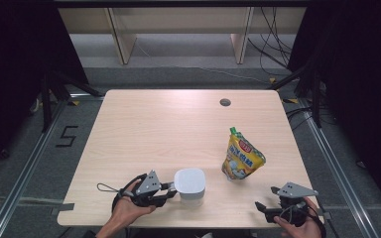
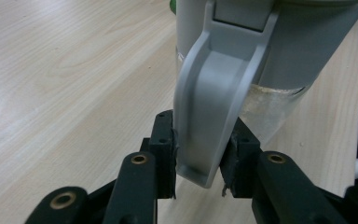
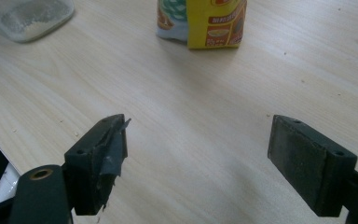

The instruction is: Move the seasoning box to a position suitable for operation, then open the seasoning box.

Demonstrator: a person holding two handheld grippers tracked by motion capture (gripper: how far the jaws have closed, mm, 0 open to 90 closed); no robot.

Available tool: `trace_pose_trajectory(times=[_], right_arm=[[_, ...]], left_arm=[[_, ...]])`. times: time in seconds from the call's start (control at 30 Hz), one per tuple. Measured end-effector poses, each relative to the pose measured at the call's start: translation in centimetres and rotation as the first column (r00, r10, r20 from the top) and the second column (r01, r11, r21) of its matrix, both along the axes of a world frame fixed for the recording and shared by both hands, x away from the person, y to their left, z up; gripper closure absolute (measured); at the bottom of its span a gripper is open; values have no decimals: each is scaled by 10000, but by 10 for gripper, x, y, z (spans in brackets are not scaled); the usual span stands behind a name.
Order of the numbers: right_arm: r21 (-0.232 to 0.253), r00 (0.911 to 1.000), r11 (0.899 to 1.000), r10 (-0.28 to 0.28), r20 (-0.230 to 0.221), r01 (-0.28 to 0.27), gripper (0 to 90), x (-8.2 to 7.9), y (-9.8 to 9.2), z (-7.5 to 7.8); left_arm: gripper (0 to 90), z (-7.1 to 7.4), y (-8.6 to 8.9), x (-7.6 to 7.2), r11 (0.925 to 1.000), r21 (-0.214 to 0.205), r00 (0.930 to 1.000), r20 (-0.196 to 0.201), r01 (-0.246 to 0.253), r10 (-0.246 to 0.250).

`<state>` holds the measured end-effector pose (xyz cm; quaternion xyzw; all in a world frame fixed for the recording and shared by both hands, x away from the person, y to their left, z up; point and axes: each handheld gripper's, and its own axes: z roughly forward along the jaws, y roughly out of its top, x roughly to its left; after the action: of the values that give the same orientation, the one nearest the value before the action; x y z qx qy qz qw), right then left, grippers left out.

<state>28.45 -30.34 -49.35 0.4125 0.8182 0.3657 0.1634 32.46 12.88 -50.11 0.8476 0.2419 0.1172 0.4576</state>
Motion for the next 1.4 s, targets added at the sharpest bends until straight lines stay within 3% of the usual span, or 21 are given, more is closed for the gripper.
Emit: trace_pose_trajectory(times=[0.1, 0.17, 0.2, 0.33, 0.43, 0.47, 0.57, 0.7, 0.87, 0.97, 1.07, 1.1, 1.2, 1.27, 1.37, 1.4], right_arm=[[73, 10000, 10000, 57, -25, -57, 207, 0, 1, 0], [174, 10000, 9998, -35, -72, 36, 208, -1, 1, 0], [-3, 10000, 10000, 66, 73, -66, 207, -1, 0, 1], [77, 10000, 10000, 37, 0, -37, 208, -2, 1, 1], [45, 10000, 10000, 56, 24, -56, 208, -2, 1, 1], [45, 10000, 10000, 56, 24, -56, 208, -2, 1, 1], [-17, 9998, 9999, 144, 119, -144, 207, 0, 0, 1], [19, 9999, 10000, 86, 62, -86, 207, -1, 0, 1], [17, 10000, 10000, 49, 64, -49, 207, -1, 0, 1], [-2, 10000, 10000, 88, 9, -88, 208, -1, 1, 1], [-138, 9991, 9993, 359, 236, -356, 207, 1, 1, 1], [130, 9999, 9998, 164, 55, -164, 208, 0, 3, 0], [-8, 9998, 9998, 173, 24, -173, 205, 0, 2, 0], [-20, 9999, 9999, 113, 67, -112, 202, 0, 1, 0], [23, 10000, 10000, 5, -31, -5, 199, -1, 0, 0], [239, 9997, 9997, -83, -211, 88, 197, -2, 2, 0]], left_arm=[[684, -1, -4, 0, 9999, -95, 9999, 118, 99, -98], [685, 0, -6, -1, 9999, -95, 10000, 51, 83, -82], [684, 0, -7, -1, 10000, 0, 10000, 14, 73, -73], [682, -1, -13, -2, 9995, -274, 9999, -22, 142, -142], [681, 0, -16, -3, 9997, -120, 9998, -51, 211, -211], [681, -1, -18, -3, 9993, -325, 9998, 6, 198, -198], [679, 0, -19, -2, 9994, -148, 9995, -10, 305, -305], [668, -1, -19, -3, 9991, -355, 9996, -145, 249, -254], [489, -1, -16, -4, 9984, -212, 9978, -411, 517, -525], [401, 2, -12, -5, 9988, -371, 9968, -726, 322, -348], [325, 9, -5, -7, 9988, -446, 9961, -852, 209, -247], [311, 12, -3, -7, 9990, -410, 9968, -773, 176, -208], [289, 21, 2, -9, 9990, -444, 9975, -695, 99, -130], [286, 26, 2, -11, 9974, -720, 9976, -685, 13, -63], [326, 33, 4, -14, 9973, -735, 9979, -641, -54, 7], [342, 35, 5, -15, 9967, -803, 9982, -590, -100, 52]])
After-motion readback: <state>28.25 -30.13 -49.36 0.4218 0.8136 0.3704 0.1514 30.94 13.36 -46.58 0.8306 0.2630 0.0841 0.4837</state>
